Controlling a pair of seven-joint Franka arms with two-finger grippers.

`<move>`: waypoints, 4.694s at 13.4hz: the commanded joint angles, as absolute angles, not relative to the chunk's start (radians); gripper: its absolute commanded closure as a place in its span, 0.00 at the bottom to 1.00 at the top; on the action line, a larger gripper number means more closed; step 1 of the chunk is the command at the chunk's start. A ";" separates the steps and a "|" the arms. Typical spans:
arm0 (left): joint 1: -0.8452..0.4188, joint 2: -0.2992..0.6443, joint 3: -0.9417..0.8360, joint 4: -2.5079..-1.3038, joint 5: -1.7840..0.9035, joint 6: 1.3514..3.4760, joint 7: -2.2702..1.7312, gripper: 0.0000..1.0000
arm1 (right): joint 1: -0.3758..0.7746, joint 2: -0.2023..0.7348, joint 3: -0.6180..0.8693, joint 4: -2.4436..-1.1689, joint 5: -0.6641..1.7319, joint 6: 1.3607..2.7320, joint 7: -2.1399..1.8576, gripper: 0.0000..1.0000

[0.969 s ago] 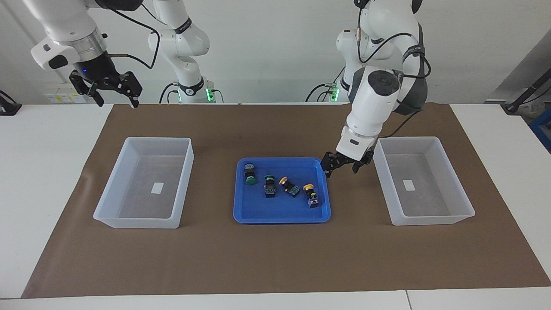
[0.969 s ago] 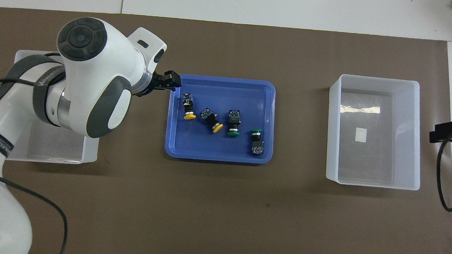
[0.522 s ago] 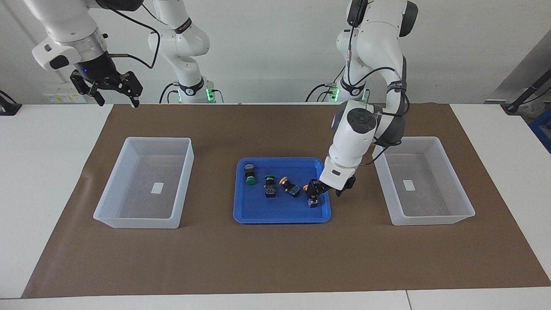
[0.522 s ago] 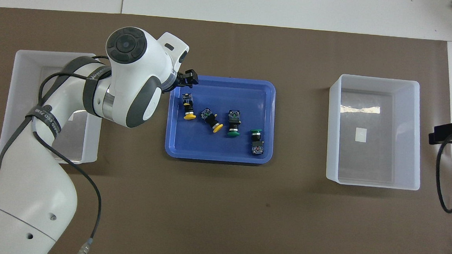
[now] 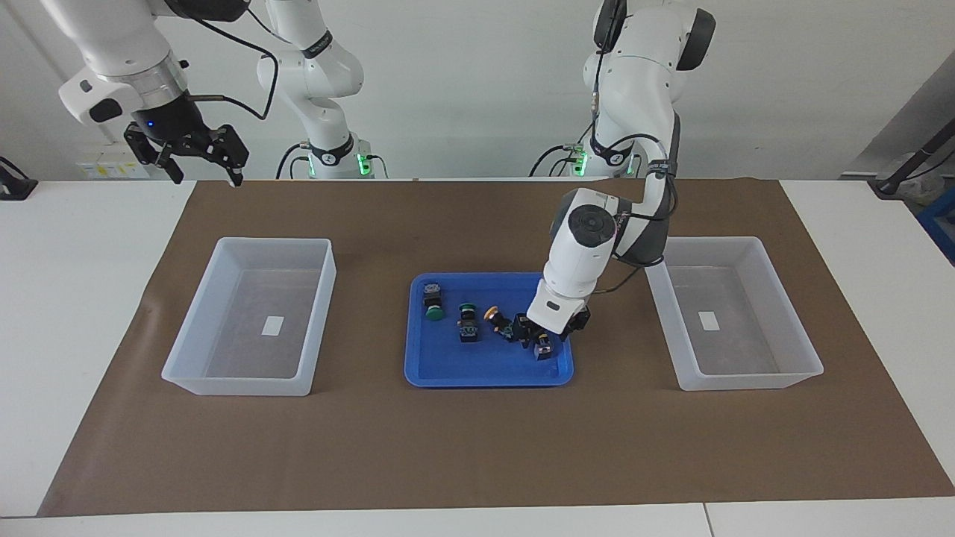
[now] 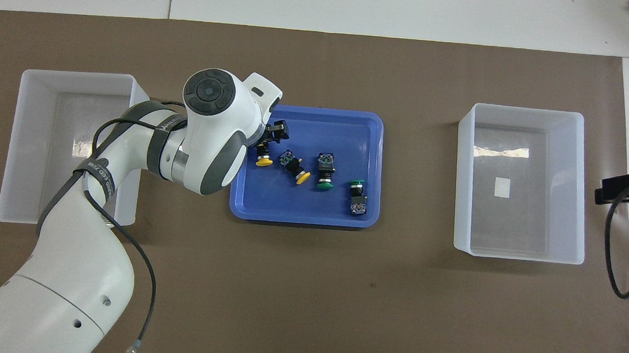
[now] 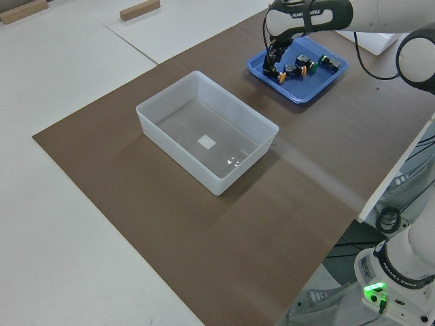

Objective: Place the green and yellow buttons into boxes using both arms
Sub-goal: 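Reach the left gripper into the blue tray and grasp a yellow button, then carry the yellow button with the left gripper over the nearby clear bin, then release the yellow button in the bin while the right gripper grasps a green button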

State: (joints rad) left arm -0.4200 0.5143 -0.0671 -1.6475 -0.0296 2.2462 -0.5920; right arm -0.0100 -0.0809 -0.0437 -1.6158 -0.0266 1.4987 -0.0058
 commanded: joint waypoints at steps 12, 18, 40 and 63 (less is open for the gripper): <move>-0.456 0.459 -0.051 -1.764 -0.037 2.293 -0.657 0.54 | -0.020 -0.115 -0.040 -1.658 -0.025 1.503 -0.003 0.00; -0.456 0.459 -0.051 -1.756 -0.037 2.283 -0.652 1.00 | -0.020 -0.115 -0.040 -1.658 -0.025 1.503 -0.003 0.00; 0.103 0.324 -0.040 -1.559 -0.049 1.875 0.067 1.00 | 0.319 0.366 0.146 -1.654 -0.061 2.201 0.566 0.00; 0.054 0.348 -0.043 -1.827 -0.034 2.176 0.080 0.33 | 0.394 0.552 0.147 -1.698 -0.190 2.385 0.629 1.00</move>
State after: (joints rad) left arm 0.0663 0.3325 -0.0574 -1.9082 -0.0328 2.2601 0.0645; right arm 0.3996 0.5512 0.1448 -1.6982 -0.1646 2.3794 0.6093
